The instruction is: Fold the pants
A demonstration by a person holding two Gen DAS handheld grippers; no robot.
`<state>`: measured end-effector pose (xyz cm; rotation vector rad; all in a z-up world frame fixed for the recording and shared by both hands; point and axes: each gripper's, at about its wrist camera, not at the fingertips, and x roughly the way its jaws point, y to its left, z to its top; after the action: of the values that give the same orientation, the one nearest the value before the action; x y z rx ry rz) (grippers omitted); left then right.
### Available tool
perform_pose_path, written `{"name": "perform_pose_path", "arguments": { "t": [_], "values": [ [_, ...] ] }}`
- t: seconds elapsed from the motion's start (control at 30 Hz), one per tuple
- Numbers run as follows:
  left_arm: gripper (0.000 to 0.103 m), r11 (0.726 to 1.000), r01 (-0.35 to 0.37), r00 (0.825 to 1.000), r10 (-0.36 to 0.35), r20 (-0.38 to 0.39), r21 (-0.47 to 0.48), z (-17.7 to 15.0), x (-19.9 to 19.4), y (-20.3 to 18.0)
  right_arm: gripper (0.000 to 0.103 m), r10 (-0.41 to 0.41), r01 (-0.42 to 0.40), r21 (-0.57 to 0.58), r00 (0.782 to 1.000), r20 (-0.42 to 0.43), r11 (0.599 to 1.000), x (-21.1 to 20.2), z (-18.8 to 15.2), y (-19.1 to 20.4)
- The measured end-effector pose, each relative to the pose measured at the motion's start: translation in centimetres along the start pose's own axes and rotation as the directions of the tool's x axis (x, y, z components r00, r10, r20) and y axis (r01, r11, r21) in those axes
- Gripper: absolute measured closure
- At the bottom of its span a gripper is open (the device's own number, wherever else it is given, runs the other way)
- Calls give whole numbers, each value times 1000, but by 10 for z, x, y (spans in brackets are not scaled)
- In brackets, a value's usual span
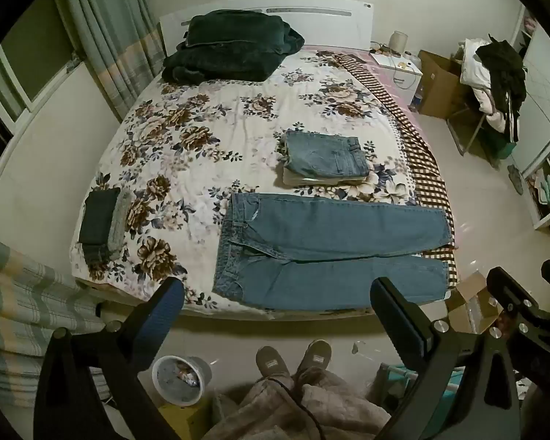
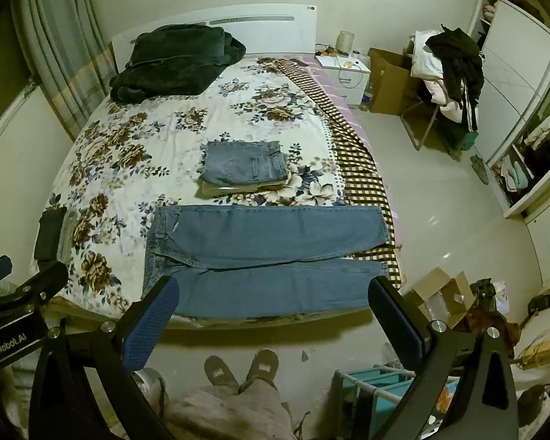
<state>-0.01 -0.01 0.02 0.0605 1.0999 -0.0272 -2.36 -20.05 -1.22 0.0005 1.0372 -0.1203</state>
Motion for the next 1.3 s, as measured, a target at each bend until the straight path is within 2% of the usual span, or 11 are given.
{"name": "perform_pose_path", "arguments": {
  "t": [0.9,1.07,1.3],
  "values": [
    [0,1000,16,1000,-16,-5,-7,0,1,-1,0,10,-10,2,1000,-12,1000,0,-2,-1],
    [0,1000,18,1000,-18,-4,-7,0,1,-1,0,14,-14,7,1000,-15,1000,17,-12,-1],
    [0,1000,21,1000,-21,-6,-8,0,1,0,0,12,-12,4,1000,-20,1000,11,-6,-4]
  ]
}}
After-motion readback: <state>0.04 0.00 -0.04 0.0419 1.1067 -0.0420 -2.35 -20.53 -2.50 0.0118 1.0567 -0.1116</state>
